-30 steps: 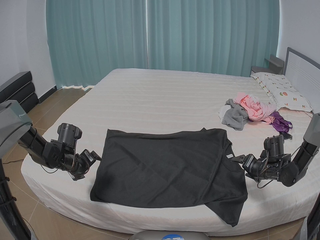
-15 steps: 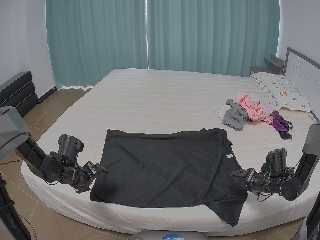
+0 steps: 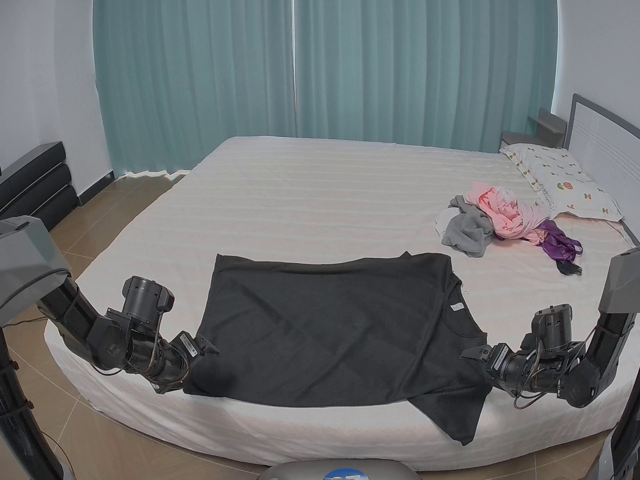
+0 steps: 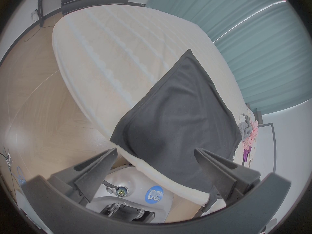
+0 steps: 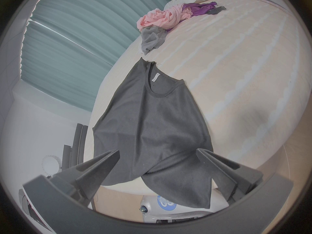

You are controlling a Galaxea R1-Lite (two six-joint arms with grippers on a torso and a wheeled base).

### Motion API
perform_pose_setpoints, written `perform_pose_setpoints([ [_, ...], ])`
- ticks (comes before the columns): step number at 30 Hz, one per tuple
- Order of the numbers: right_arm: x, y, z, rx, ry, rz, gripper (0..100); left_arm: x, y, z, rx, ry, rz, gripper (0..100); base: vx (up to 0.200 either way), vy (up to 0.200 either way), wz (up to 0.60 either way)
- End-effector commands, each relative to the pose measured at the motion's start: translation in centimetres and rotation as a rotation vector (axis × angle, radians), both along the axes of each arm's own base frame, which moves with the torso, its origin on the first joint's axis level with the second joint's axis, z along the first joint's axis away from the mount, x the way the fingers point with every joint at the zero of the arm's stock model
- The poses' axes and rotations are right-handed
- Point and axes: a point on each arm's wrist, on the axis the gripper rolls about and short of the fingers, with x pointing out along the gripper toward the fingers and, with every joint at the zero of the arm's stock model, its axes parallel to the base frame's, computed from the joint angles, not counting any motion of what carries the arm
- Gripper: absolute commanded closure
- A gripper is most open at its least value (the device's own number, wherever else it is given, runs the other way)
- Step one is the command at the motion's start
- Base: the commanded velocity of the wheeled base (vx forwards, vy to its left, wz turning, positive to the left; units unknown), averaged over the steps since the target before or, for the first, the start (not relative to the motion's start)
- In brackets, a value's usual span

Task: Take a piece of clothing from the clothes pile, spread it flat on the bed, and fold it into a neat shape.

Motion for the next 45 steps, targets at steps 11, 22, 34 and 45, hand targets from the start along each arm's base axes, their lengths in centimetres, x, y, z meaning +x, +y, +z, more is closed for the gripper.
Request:
perform_pose_setpoints([
  [11,-0.2,0.0,-0.5,-0.001,0.012,0.001,0,0.0,0.1,-0.1,0.001,0.005,0.004,0,0.000,0.000,0.00],
  [22,-0.2,0.0,-0.6,-0.003,0.018,0.001,0,0.0,-0.1,0.1,-0.014,0.001,0.016,0,0.000,-0.109,0.00],
  [34,-0.2,0.0,-0.7,-0.002,0.020,0.000,0,-0.1,0.0,0.1,-0.022,0.003,0.018,0,0.000,0.000,0.00],
  [45,-0.2,0.0,-0.8,-0.003,0.026,0.002,0,-2.1,0.9,-1.6,-0.010,-0.022,0.022,0,0.000,0.000,0.00],
])
